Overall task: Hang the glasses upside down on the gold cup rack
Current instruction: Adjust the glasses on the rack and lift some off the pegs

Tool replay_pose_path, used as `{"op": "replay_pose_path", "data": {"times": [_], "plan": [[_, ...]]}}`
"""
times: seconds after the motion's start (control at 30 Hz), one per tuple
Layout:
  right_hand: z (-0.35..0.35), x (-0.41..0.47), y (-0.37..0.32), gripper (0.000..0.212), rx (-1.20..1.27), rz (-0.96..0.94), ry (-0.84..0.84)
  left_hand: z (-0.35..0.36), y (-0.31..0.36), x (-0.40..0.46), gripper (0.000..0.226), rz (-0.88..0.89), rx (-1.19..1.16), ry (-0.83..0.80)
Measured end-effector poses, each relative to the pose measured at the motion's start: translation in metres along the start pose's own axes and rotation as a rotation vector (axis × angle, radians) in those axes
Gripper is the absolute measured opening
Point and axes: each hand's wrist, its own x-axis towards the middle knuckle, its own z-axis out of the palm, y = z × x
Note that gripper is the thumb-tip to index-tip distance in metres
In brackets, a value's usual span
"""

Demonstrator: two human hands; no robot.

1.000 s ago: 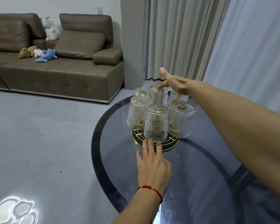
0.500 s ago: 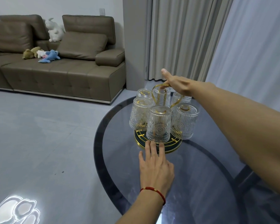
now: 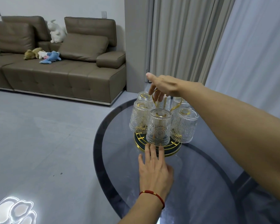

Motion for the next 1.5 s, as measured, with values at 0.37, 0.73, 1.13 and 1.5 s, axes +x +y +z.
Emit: {"op": "replay_pose_path", "data": {"times": [0.37, 0.73, 1.13, 1.5], "plan": [[0.0, 0.007, 0.008, 0.096, 0.096, 0.032, -0.032, 0.0, 0.001, 0.0, 0.063, 0.012, -0.008, 0.01], [0.0, 0.006, 0.005, 0.093, 0.092, 0.044, -0.049, 0.002, -0.001, 0.002, 0.064, 0.007, -0.019, 0.02], [-0.002, 0.003, 0.003, 0.092, 0.072, 0.055, -0.057, 0.001, -0.001, 0.002, 0.063, 0.008, -0.023, 0.026], [0.0, -0.001, 0.003, 0.085, 0.073, 0.014, 0.002, 0.005, -0.001, 0.003, 0.064, 0.015, -0.018, 0.042]]}}
